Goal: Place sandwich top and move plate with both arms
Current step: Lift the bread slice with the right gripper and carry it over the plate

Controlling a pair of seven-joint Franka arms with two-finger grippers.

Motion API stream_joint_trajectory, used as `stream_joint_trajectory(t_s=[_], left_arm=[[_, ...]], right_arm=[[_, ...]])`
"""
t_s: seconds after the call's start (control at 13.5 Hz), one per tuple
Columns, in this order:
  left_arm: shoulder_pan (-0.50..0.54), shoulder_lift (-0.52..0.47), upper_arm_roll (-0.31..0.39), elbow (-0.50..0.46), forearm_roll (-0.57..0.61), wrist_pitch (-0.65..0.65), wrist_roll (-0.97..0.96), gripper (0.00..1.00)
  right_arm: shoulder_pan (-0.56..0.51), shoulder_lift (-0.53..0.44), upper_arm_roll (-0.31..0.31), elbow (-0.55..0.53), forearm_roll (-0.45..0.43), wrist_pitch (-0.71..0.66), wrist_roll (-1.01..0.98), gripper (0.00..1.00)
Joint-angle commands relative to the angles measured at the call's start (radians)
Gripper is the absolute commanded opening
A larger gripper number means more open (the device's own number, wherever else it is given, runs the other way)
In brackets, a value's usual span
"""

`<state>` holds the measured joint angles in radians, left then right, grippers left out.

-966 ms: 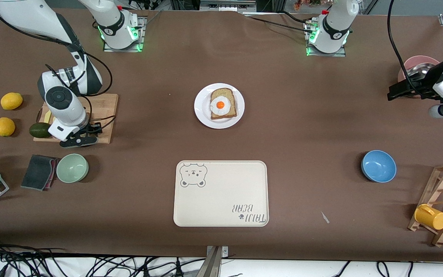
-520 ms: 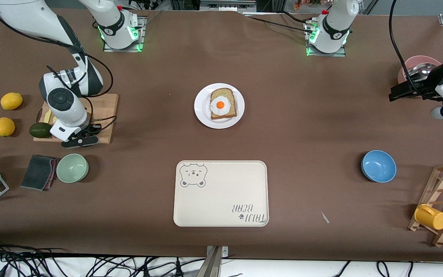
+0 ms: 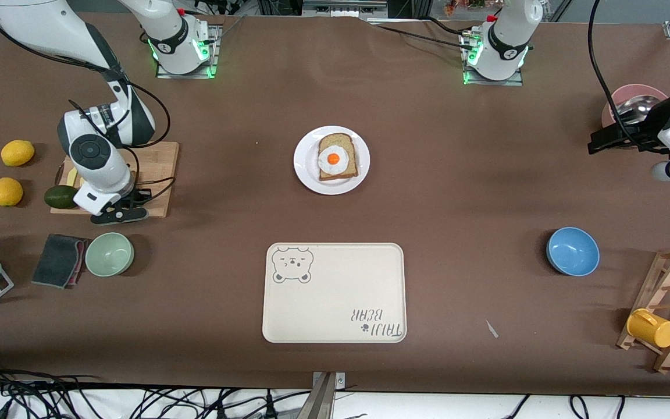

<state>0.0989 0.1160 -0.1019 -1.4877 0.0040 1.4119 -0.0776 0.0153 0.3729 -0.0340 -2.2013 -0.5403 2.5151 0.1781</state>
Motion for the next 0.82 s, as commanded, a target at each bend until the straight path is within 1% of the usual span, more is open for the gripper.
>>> stream_joint_trajectory(t_s=[0.0, 0.07, 0.15, 0.3, 0.45, 0.59, 0.74], left_arm=[[-0.002, -0.002, -0.002, -0.003, 0.027, 0.007, 0.001, 1.00], [-0.002, -0.004, -0.002, -0.003, 0.025, 0.007, -0.001, 1.00], [-0.002, -0.004, -0.002, -0.003, 0.024, 0.007, 0.001, 1.00], [-0.002, -0.004, -0.002, -0.003, 0.022, 0.009, -0.001, 1.00], [-0.002, -0.004, -0.002, -0.002, 0.022, 0.007, 0.001, 1.00], [-0.002, -0.006, -0.002, -0.002, 0.021, 0.007, -0.001, 1.00], [-0.010, -0.006, -0.004, -0.002, 0.021, 0.007, -0.010, 1.00]], right_arm=[[-0.001, 0.003, 0.061, 0.124, -0.007, -0.201, 0.021, 0.00], [-0.001, 0.004, 0.078, 0.167, -0.006, -0.288, 0.040, 0.00], [0.000, 0.006, 0.098, 0.192, 0.002, -0.347, 0.047, 0.00], [0.002, 0.006, 0.135, 0.250, 0.083, -0.442, 0.061, 0.00], [0.029, 0.011, 0.161, 0.325, 0.140, -0.571, 0.084, 0.00], [0.105, 0.014, 0.163, 0.395, 0.209, -0.703, 0.164, 0.00], [0.191, 0.018, 0.163, 0.440, 0.278, -0.768, 0.283, 0.00]])
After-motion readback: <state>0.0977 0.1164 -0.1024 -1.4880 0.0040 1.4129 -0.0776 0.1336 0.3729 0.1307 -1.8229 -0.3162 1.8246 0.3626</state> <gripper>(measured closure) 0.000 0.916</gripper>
